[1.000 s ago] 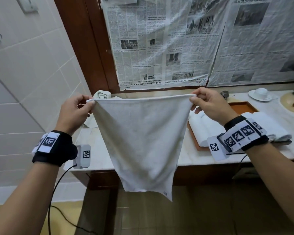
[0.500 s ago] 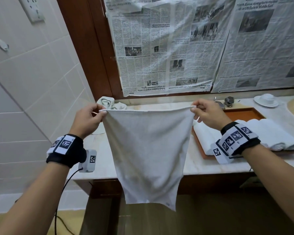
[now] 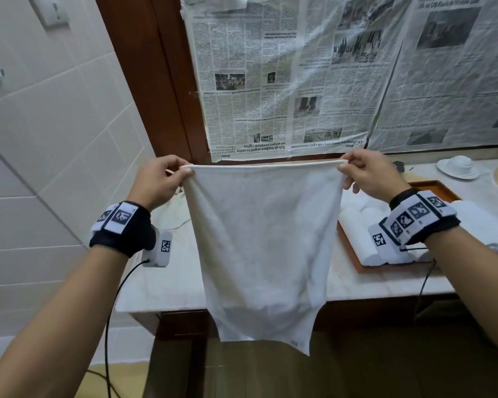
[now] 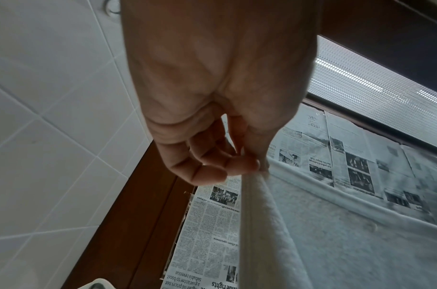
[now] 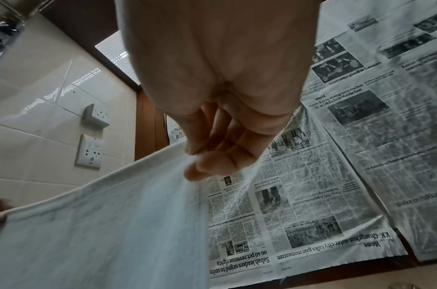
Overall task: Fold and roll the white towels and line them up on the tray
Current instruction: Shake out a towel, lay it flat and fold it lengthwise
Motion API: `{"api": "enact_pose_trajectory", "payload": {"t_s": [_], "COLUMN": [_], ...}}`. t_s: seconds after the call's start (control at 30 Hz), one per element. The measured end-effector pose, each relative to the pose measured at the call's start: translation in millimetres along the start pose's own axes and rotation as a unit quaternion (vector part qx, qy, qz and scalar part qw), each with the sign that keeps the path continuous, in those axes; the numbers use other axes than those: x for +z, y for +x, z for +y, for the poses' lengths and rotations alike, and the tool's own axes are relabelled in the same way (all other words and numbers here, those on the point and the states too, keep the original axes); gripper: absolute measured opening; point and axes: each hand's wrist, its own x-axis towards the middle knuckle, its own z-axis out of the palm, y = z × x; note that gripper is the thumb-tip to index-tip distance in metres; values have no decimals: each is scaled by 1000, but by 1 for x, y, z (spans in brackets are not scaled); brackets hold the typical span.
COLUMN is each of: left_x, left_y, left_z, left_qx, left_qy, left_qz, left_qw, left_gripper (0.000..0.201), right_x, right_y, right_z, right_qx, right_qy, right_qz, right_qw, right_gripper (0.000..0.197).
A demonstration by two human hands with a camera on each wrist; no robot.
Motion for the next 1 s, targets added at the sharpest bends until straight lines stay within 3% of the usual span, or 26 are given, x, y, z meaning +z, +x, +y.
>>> {"api": "enact_pose_trajectory", "payload": {"t_s": [0.33, 0.5, 0.57, 0.73, 1.0], "left_x": [33, 70, 89, 145, 234], "left_y": [51, 87, 104, 149, 210], "left_z": [-49, -82, -95, -121, -191], "left_qx": [-9, -24, -58, -202, -299], "left_qy": [31, 97, 77, -98, -127], "left_qz": [7, 28, 44, 18, -6], "left_qw": [999, 995, 994, 974, 946], "left_gripper": [8, 12, 11, 7, 9], "right_x": [37, 68, 83, 120, 187], "right_y": [47, 93, 116, 175, 249], "right_z": [14, 45, 62, 105, 193], "right_qx": [64, 91, 94, 140, 248], "right_qy": [34, 54, 57, 91, 106], "right_qz": [20, 33, 39, 54, 55], "right_qw": [997, 994, 993, 984, 961], "right_gripper": [11, 2, 3, 6, 11]}}
